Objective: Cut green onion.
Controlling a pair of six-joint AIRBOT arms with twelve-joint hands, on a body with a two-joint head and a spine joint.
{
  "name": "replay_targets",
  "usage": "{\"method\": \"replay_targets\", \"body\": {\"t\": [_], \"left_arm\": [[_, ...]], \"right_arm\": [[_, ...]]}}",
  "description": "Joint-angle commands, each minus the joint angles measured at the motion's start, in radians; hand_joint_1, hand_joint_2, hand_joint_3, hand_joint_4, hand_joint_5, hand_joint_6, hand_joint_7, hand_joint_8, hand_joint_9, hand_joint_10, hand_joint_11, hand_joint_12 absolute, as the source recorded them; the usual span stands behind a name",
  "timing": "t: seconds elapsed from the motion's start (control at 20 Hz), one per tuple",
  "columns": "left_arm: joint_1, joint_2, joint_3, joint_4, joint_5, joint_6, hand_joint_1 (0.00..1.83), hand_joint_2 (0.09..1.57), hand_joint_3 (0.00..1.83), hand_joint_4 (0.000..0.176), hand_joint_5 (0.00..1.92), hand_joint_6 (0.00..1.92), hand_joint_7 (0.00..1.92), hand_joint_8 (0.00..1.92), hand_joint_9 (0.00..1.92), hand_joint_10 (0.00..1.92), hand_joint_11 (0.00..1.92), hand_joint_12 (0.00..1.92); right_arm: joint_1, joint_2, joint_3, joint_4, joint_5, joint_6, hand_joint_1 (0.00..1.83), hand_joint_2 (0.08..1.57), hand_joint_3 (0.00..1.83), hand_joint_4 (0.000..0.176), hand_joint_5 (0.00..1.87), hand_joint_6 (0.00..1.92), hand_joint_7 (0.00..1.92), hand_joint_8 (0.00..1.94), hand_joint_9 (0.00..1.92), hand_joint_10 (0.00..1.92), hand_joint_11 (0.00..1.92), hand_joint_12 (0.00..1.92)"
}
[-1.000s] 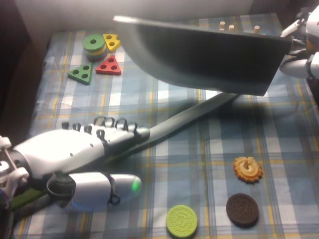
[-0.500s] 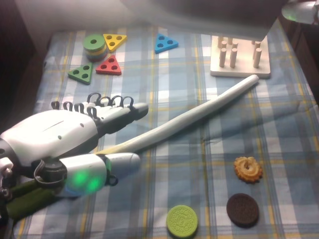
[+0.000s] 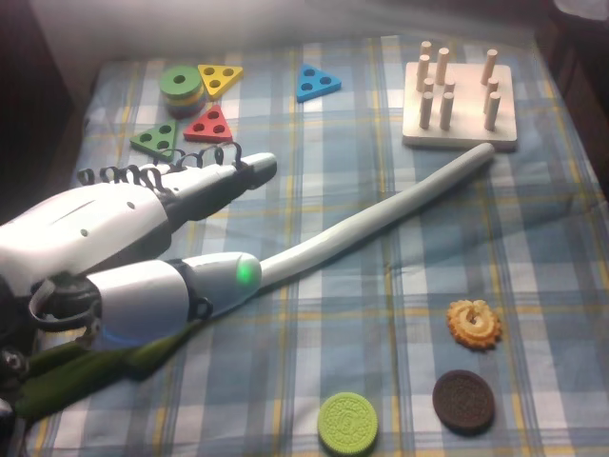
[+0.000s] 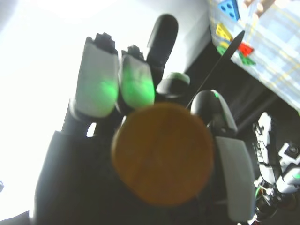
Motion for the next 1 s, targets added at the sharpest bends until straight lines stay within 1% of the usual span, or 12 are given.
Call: {"method": "replay_targets", "body": {"t": [0.0, 0.15, 0.2, 0.25, 0.35, 0.4, 0.5, 0.55, 0.6, 0.65, 0.75, 0.95], "left_arm": [[-0.003, 0.004, 0.008, 0.005, -0.138, -0.028, 0.0, 1.43, 0.01, 0.0, 0.03, 0.0, 0.08, 0.0, 0.12, 0.0, 0.0, 0.35], [0.004, 0.004, 0.002, 0.003, -0.19, -0.04, 0.0, 1.43, 0.0, 0.0, 0.0, 0.0, 0.06, 0.0, 0.1, 0.0, 0.0, 0.31], [0.007, 0.004, 0.0, -0.001, -0.206, -0.04, 0.0, 1.42, 0.0, 0.0, 0.0, 0.0, 0.02, 0.0, 0.06, 0.0, 0.0, 0.21], [0.01, 0.005, -0.001, -0.007, -0.222, -0.04, 0.0, 1.41, 0.0, 0.0, 0.0, 0.0, 0.0, 0.0, 0.02, 0.01, 0.0, 0.09], [0.015, 0.008, -0.001, -0.022, -0.234, -0.04, 0.0, 1.43, 0.0, 0.0, 0.0, 0.0, 0.04, 0.0, 0.07, 0.01, 0.0, 0.09], [0.019, 0.01, 0.0, -0.029, -0.235, -0.04, 0.0, 1.43, 0.0, 0.0, 0.0, 0.0, 0.05, 0.0, 0.08, 0.0, 0.0, 0.14], [0.027, 0.013, -0.002, -0.033, -0.23, -0.04, 0.0, 1.42, 0.0, 0.0, 0.0, 0.0, 0.04, 0.0, 0.08, 0.0, 0.0, 0.2], [0.028, 0.013, -0.002, -0.033, -0.23, -0.04, 0.0, 1.42, 0.0, 0.0, 0.0, 0.0, 0.05, 0.0, 0.08, 0.0, 0.0, 0.25], [0.028, 0.013, -0.002, -0.033, -0.228, -0.04, 0.0, 1.42, 0.0, 0.0, 0.0, 0.0, 0.04, 0.0, 0.07, 0.0, 0.0, 0.22], [0.03, 0.013, -0.001, -0.034, -0.228, -0.04, 0.0, 1.42, 0.0, 0.0, 0.0, 0.0, 0.04, 0.0, 0.07, 0.0, 0.0, 0.21], [0.03, 0.013, -0.001, -0.036, -0.226, -0.04, 0.0, 1.41, 0.0, 0.0, 0.0, 0.0, 0.02, 0.0, 0.06, 0.0, 0.0, 0.17], [0.038, 0.013, 0.0, -0.042, -0.222, -0.04, 0.0, 1.41, 0.0, 0.0, 0.0, 0.0, 0.01, 0.0, 0.05, 0.0, 0.0, 0.17]], "right_arm": [[0.021, 0.005, 0.011, 0.021, 0.088, -0.004, 0.39, 1.54, 0.0, 0.0, 0.98, 1.92, 1.27, 1.94, 1.44, 1.92, 1.49, 1.92], [0.032, -0.006, 0.034, 0.014, 0.049, -0.006, 0.34, 1.54, 0.0, 0.0, 1.03, 1.92, 1.27, 1.94, 1.42, 1.92, 1.46, 1.92], [0.033, -0.008, 0.04, 0.009, 0.034, -0.006, 0.32, 1.54, 0.0, 0.0, 1.02, 1.92, 1.27, 1.94, 1.43, 1.92, 1.48, 1.92], [0.033, -0.009, 0.046, -0.002, 0.012, -0.006, 0.33, 1.54, 0.0, 0.0, 1.0, 1.92, 1.24, 1.94, 1.42, 1.92, 1.48, 1.92], [0.038, -0.012, 0.052, -0.025, -0.017, -0.006, 0.42, 1.52, 0.0, 0.0, 0.8, 1.92, 1.13, 1.94, 1.35, 1.92, 1.49, 1.92], [0.046, -0.015, 0.053, -0.046, -0.037, -0.006, 0.45, 1.51, 0.0, 0.0, 0.76, 1.92, 1.11, 1.94, 1.31, 1.92, 1.47, 1.92], [0.063, -0.017, 0.054, -0.081, -0.064, -0.006, 0.38, 1.51, 0.0, 0.019, 0.83, 1.92, 1.15, 1.94, 1.33, 1.92, 1.46, 1.92], [0.065, -0.017, 0.054, -0.085, -0.069, -0.006, 0.34, 1.51, 0.0, 0.035, 0.85, 1.92, 1.16, 1.94, 1.33, 1.92, 1.44, 1.92], [0.066, -0.017, 0.053, -0.092, -0.077, -0.006, 0.3, 1.5, 0.0, 0.041, 0.83, 1.92, 1.15, 1.94, 1.33, 1.92, 1.44, 1.92], [0.066, -0.014, 0.052, -0.092, -0.084, -0.006, 0.29, 1.49, 0.0, 0.074, 0.82, 1.92, 1.14, 1.94, 1.31, 1.92, 1.42, 1.92], [0.066, -0.005, 0.044, -0.096, -0.089, -0.006, 0.31, 1.51, 0.0, 0.085, 0.8, 1.92, 1.13, 1.94, 1.3, 1.92, 1.42, 1.92], [0.071, 0.008, 0.032, -0.096, -0.085, -0.006, 0.36, 1.53, 0.0, 0.062, 0.83, 1.92, 1.16, 1.94, 1.34, 1.92, 1.48, 1.92]]}}
